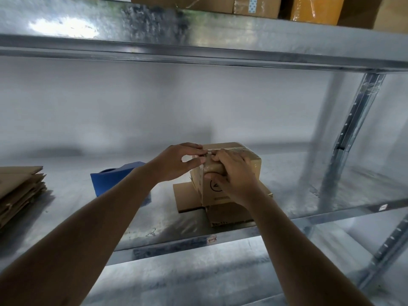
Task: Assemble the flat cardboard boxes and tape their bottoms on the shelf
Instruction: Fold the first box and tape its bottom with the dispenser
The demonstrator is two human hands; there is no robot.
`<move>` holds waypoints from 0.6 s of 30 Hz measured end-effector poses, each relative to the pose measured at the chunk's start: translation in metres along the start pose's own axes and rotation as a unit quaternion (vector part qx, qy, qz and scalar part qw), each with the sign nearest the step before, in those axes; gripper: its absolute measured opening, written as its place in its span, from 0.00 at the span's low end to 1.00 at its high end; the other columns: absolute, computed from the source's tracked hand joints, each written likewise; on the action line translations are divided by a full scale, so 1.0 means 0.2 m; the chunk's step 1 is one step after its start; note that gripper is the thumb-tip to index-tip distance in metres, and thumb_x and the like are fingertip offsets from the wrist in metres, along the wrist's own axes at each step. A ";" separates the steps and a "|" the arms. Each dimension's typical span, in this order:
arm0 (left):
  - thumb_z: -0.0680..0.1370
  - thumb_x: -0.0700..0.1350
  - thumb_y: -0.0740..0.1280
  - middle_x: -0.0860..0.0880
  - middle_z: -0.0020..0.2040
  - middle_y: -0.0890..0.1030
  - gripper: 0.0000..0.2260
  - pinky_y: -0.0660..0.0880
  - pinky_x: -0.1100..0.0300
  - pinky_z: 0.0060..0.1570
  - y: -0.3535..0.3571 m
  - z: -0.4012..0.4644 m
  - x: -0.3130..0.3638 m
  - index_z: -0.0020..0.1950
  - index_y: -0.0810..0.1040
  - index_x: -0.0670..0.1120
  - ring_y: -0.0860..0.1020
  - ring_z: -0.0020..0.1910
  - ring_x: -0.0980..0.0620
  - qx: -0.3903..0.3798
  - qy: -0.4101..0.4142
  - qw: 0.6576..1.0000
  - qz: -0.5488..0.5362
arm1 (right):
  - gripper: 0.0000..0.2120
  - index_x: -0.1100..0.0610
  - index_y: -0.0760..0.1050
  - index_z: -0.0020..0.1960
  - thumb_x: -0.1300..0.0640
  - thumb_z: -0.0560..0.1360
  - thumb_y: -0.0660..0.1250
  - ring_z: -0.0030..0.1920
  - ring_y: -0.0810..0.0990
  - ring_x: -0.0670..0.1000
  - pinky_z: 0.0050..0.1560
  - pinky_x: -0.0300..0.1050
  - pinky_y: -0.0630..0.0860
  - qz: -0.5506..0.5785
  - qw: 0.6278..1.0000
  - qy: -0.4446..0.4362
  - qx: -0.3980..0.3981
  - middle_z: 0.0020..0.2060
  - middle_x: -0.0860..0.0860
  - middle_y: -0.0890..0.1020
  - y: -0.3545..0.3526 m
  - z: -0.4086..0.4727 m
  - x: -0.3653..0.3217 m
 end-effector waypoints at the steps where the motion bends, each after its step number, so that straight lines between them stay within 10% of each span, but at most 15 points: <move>1: 0.80 0.59 0.67 0.60 0.71 0.77 0.19 0.71 0.52 0.72 0.00 0.00 0.00 0.70 0.80 0.57 0.73 0.69 0.62 0.002 -0.003 1.000 -0.006 | 0.19 0.49 0.72 0.60 0.42 0.76 0.72 0.60 0.77 0.50 0.66 0.54 0.68 0.003 1.000 0.005 -0.005 0.58 0.44 0.80 0.00 0.00 0.00; 6: 0.73 0.72 0.65 0.64 0.69 0.76 0.29 0.72 0.53 0.71 0.01 -0.02 0.01 0.69 0.80 0.59 0.73 0.69 0.63 0.006 -0.010 1.000 -0.029 | 0.24 0.49 0.71 0.56 0.32 0.72 0.69 0.56 0.78 0.49 0.63 0.51 0.68 0.001 1.000 0.015 0.027 0.55 0.43 0.81 0.00 -0.01 -0.02; 18: 0.75 0.59 0.74 0.61 0.65 0.79 0.20 0.69 0.66 0.67 0.00 0.00 0.03 0.66 0.83 0.56 0.76 0.64 0.65 0.027 -0.009 0.999 -0.018 | 0.22 0.51 0.72 0.53 0.36 0.72 0.71 0.50 0.78 0.50 0.58 0.50 0.71 -0.042 0.992 0.025 0.118 0.47 0.45 0.80 0.06 -0.02 -0.05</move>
Point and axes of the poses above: each hand's wrist, its own z-axis towards the middle knuckle, its own y-axis out of the palm, x = y × z, the point moved 4 cm from there along z, towards the middle knuckle
